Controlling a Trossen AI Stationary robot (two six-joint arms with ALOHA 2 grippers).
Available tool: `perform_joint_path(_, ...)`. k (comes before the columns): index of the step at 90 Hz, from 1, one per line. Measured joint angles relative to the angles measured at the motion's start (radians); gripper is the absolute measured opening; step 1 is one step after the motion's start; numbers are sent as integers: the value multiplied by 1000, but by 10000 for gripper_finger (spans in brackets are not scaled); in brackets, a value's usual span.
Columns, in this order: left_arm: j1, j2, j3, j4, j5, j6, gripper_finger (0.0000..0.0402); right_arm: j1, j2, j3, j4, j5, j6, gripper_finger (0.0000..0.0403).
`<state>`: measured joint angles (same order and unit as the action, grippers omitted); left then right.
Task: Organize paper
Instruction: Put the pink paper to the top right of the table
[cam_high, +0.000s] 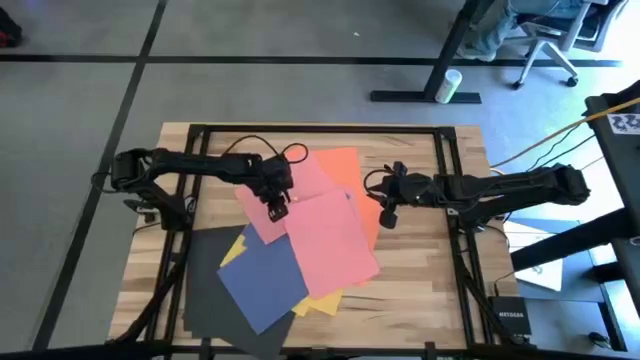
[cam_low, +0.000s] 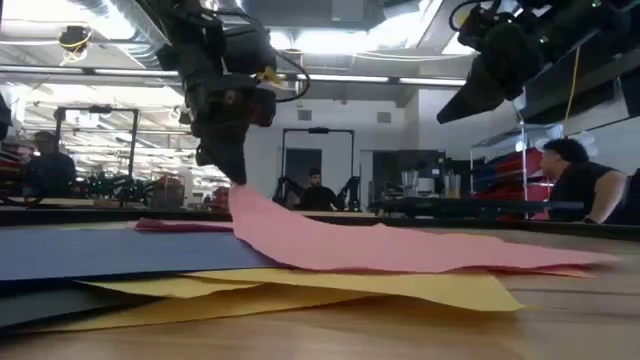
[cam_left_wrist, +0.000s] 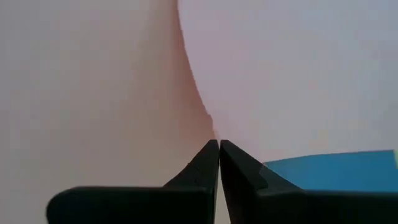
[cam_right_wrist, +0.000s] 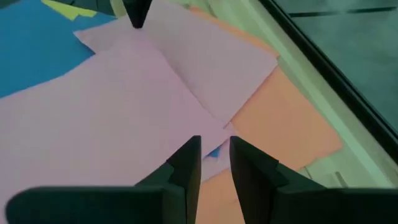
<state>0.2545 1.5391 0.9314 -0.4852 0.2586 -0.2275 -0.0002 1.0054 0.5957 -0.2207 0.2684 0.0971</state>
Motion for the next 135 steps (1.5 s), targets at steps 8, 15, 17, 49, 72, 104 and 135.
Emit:
perform_joint_path(8, -13, 0, 1, 59, 1, 0, 0, 0, 0, 0, 0, -23, 2, 73)
perform_joint_path(15, -22, 0, 1, 109, 1, 0, 0, 0, 0, 0, 0, -44, 19, 73)
perform_joint_path(17, -24, 0, 1, 122, 1, -1, 0, 0, 0, 0, 0, -45, 31, 73)
perform_joint_path(49, -55, 0, 2, 245, 2, -12, 0, 0, 140, 0, 131, -122, 29, 133)
perform_joint_path(72, -76, 0, 14, 264, 1, -10, 0, -13, 392, 19, 445, -204, -52, 183)
perform_joint_path(104, -112, 0, 66, 257, 1, 19, 0, -47, 687, 254, 429, -271, -185, 195)
perform_joint_path(135, -143, 0, 66, 255, 1, 22, 0, -65, 748, 388, 243, -378, -262, 175)
